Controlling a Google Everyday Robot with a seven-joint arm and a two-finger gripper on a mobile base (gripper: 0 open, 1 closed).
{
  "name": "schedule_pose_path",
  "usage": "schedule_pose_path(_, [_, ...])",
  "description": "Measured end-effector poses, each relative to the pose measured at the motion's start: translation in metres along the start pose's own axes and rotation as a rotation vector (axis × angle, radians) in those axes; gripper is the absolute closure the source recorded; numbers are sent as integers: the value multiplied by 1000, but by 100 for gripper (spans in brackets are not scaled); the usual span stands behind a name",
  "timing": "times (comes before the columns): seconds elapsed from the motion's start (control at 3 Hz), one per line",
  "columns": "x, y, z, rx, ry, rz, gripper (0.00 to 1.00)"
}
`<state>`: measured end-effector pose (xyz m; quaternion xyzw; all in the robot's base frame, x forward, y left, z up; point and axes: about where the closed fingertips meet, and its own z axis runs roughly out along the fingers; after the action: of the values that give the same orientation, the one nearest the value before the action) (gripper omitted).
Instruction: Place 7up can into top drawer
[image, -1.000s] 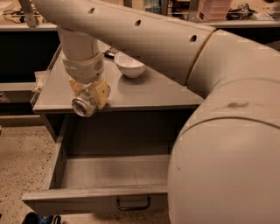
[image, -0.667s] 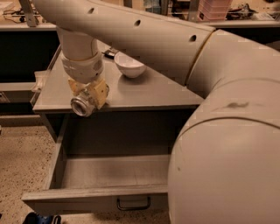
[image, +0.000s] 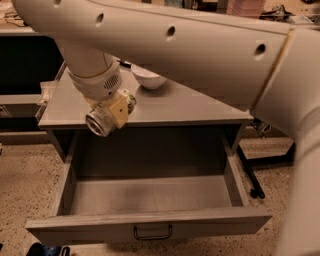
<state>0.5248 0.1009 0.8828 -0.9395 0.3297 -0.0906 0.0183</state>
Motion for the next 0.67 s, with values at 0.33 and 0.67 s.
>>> schedule_pose_path(0.33, [-2, 39, -9, 25, 41, 187, 100])
schedule_pose_path(0.67, [-2, 40, -9, 30, 42, 268, 100])
